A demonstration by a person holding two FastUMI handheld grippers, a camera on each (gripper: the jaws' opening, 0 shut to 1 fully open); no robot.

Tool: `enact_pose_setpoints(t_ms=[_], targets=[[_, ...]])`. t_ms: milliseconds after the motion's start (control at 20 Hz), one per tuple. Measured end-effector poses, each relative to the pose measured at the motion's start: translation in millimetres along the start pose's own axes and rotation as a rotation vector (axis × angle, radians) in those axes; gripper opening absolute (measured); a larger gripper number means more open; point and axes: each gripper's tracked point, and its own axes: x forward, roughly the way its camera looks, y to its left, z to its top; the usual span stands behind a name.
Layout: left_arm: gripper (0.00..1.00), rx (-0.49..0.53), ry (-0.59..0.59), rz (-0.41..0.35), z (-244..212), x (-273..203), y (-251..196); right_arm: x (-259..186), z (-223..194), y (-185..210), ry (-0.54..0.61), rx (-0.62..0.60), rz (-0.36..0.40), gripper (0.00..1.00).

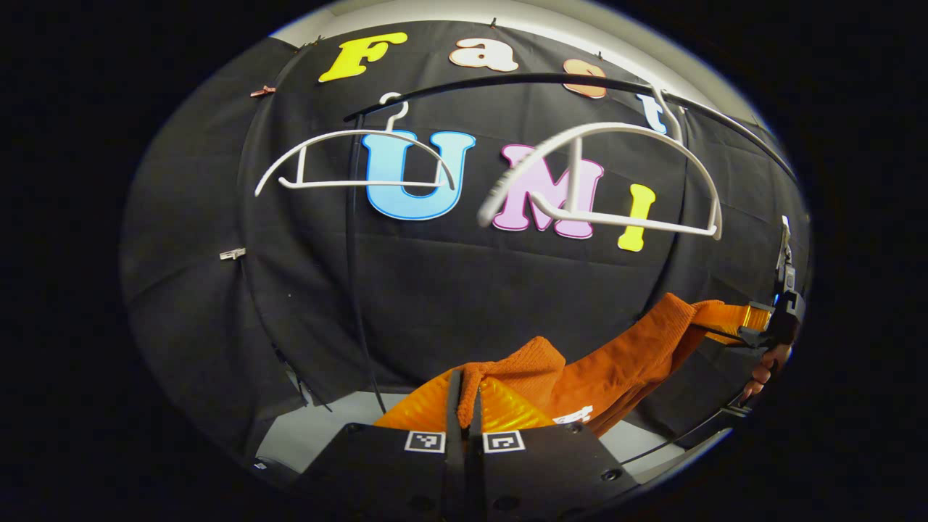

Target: Grasp the clothes on the hanger with both hands and then place them into the laundry hamper below.

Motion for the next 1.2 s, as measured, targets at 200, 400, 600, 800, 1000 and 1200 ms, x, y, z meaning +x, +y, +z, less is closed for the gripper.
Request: enact_pose_setpoints(t_ms=[200, 400, 600, 800, 1000, 1200], targets=[[0.05, 0.002, -0.034, -0.087, 17, -15, -43, -13, -7, 49, 0.021, -0.021, 0.085, 0.04], [0.05, 0.01, -0.09, -0.154, 49, -32, -71, -24, -5, 88, 0.03, -0.078, 0.141, 0.04], [0.05, 0.004, -0.094, -0.191, 47, -37, -85, -36, -18, 95, 0.054, -0.153, 0.135, 0.04], [0.05, 0.025, -0.049, -0.221, 12, -22, -101, -30, -50, 71, 0.112, -0.179, 0.086, 0.04], [0.05, 0.07, -0.022, -0.229, -13, 1, -110, -16, -62, 41, 0.14, -0.178, 0.031, 0.04], [0.05, 0.051, -0.006, -0.231, -34, 32, -113, 6, -73, 8, 0.17, -0.158, -0.004, 0.04]])
